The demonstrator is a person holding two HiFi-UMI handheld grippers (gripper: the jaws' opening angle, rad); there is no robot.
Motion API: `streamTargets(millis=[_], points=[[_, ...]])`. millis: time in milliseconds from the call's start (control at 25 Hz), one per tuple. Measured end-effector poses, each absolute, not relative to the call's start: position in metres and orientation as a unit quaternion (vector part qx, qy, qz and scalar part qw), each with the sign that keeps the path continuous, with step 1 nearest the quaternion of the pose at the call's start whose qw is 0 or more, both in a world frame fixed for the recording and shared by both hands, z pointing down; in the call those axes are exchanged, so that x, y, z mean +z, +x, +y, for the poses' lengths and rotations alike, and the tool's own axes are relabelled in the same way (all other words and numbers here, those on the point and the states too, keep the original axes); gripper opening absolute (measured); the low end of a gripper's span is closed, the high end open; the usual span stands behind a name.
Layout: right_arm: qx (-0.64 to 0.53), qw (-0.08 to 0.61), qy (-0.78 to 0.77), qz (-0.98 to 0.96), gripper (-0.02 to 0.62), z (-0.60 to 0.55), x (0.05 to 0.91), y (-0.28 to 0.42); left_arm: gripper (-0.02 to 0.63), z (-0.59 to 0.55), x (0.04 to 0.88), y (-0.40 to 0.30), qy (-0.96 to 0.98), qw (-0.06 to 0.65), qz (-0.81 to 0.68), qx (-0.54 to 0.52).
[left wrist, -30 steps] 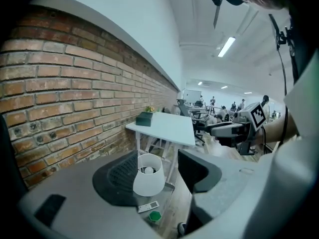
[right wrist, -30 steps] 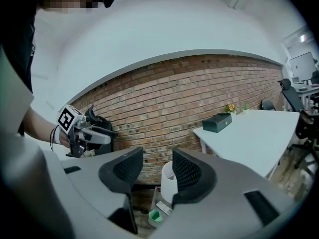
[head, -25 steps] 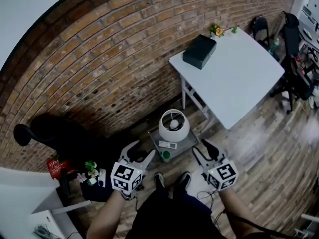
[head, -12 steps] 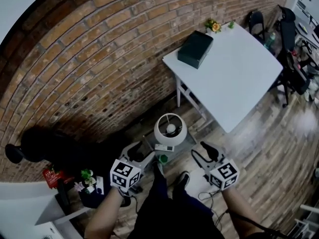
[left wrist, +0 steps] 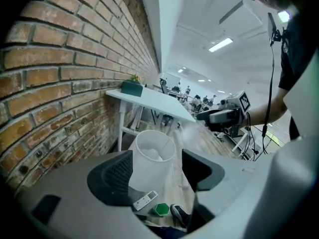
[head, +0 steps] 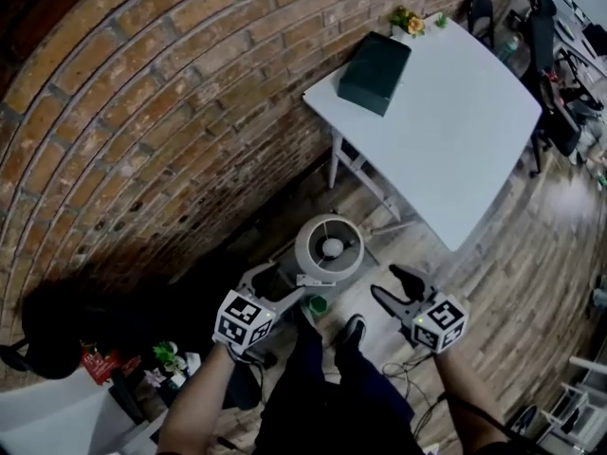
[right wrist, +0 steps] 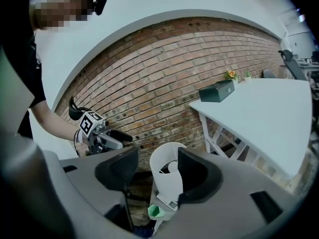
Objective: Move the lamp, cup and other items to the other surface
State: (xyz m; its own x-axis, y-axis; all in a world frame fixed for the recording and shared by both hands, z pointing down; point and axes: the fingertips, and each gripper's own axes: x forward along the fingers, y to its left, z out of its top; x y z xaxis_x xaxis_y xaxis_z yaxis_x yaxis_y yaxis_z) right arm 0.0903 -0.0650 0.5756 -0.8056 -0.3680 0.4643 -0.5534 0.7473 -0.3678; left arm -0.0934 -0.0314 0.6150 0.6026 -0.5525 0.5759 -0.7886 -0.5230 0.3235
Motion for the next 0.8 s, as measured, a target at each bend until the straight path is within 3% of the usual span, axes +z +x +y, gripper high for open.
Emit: streamTargets(millis=[360, 640, 800], points=[[0.289, 0.202, 0.221, -0.909, 0.314, -0.081, 0.664, 0.080, 0.339, -0.045, 0.720, -0.097, 0.850, 0.338, -0.312, 0.257], [0.318, 0.241, 0.161, -0.903, 0.415, -0.070, 0.751, 0.091, 0.364, -0.055, 0.787, -0.093, 0.834, 0.383, -0.274, 0.288], [0.336, 0.241, 0.141, -0.900, 0.417, -0.077, 0.792, 0.098, 0.368, -0.054, 0.817, -0.083, 0.838, 0.387, -0.223, 0.313]])
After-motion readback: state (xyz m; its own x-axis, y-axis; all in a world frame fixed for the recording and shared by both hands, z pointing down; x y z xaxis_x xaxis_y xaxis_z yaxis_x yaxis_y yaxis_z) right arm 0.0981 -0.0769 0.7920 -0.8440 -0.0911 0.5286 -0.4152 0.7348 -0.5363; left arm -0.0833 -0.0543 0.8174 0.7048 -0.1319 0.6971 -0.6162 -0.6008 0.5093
